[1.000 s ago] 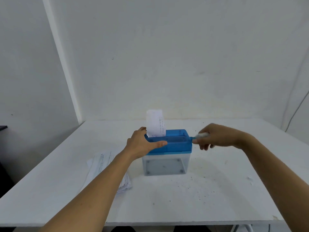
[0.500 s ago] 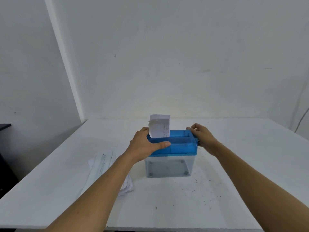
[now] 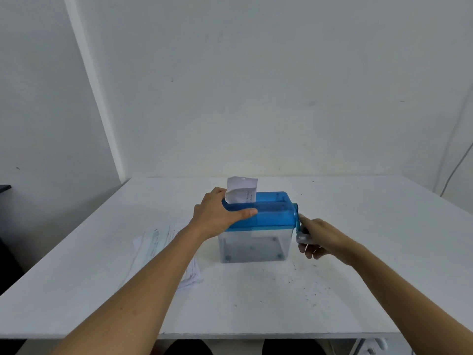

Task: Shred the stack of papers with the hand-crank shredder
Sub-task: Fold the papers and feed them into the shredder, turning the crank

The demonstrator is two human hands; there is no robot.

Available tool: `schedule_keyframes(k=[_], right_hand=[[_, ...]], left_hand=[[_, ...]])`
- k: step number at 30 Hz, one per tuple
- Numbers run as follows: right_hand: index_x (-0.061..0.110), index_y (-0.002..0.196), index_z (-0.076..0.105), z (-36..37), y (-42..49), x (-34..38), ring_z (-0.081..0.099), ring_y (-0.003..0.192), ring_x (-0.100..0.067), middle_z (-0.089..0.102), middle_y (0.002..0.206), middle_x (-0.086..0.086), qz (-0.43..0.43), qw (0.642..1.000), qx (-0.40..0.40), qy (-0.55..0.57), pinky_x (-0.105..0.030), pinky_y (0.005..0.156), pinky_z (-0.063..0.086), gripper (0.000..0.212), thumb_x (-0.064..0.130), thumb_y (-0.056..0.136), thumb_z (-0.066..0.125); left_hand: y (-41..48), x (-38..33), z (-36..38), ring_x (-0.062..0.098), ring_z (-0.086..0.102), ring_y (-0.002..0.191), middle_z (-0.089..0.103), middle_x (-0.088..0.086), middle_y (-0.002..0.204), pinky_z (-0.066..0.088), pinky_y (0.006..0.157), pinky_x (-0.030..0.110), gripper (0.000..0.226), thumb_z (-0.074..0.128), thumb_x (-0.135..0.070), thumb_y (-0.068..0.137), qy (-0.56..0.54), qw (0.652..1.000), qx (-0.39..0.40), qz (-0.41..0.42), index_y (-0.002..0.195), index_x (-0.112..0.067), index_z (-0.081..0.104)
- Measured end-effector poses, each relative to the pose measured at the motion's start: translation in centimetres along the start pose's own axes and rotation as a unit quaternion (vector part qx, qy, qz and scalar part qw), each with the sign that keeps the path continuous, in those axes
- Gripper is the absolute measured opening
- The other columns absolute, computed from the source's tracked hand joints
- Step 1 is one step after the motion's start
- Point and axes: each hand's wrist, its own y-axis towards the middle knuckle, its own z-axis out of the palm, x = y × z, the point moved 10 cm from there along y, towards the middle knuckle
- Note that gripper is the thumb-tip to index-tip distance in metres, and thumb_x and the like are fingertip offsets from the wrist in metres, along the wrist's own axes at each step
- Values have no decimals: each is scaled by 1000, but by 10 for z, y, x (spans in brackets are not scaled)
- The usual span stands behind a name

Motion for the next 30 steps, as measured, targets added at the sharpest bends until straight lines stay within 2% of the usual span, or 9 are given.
schedule_keyframes(k=[4,8,11,17,20,23,26,28,30], right_hand=[[8,85,66,-17,-25,30,65,67,-15,72,77,-6,-24,994,69,-75,-26,65,49,74,64,101,20],[9,90,67,-39,-32,66,65,68,-6,67,73,4,-82,968,101,-214,-22,70,54,50,58,93,55],[13,90,72,-60,-23,92,64,65,-3,67,66,8,-116,957,65,-256,-20,69,54,37,48,94,61],[15,104,63,-80,17,107,67,77,-15,73,94,-1,-171,979,-57,-91,-28,70,54,27,41,96,60],[13,105,59,-76,38,100,67,76,-15,72,96,-5,-183,978,-103,-9,-30,70,55,22,33,97,62],[10,101,60,-64,57,82,62,75,-16,67,92,-7,-156,976,-148,39,-28,66,56,19,29,99,61],[8,95,58,-43,70,54,57,73,-16,61,87,-9,-93,980,-143,102,-26,59,53,25,33,99,59],[8,90,55,-31,72,36,57,74,-19,60,84,-10,-65,982,-132,120,-36,67,58,28,34,101,55],[6,92,59,-22,69,21,60,76,-21,63,84,-11,-41,986,-132,97,-46,78,58,23,22,104,47]], left_hand=[[-2,-5,1,17,52,118,53,-11,133,47,104,49,128,56,-104,30,-7,1000,15,4,137,-34,45],[-3,-6,2,18,55,116,56,-11,131,49,103,48,128,61,-102,29,-18,999,30,-8,136,-33,47],[-3,-4,4,16,56,116,58,-12,130,49,102,47,125,68,-98,32,-40,998,37,-6,137,-34,47],[-6,-7,4,14,55,116,56,-12,130,51,101,44,125,70,-95,32,-67,997,41,6,138,-31,47],[-6,-8,4,15,55,115,56,-11,128,53,99,45,125,68,-96,31,-70,997,41,10,136,-31,48],[-7,-9,4,14,56,115,56,-13,126,51,101,45,120,67,-98,31,-66,997,44,15,131,-33,50],[-8,-10,4,13,54,116,53,-16,125,49,103,44,111,64,-98,32,-58,997,46,17,125,-39,49],[-8,-10,4,13,53,116,51,-16,126,48,105,44,111,62,-99,34,-48,998,47,20,126,-39,48],[-9,-10,3,13,53,116,50,-16,127,47,105,45,109,62,-99,37,-37,998,42,23,127,-39,47]])
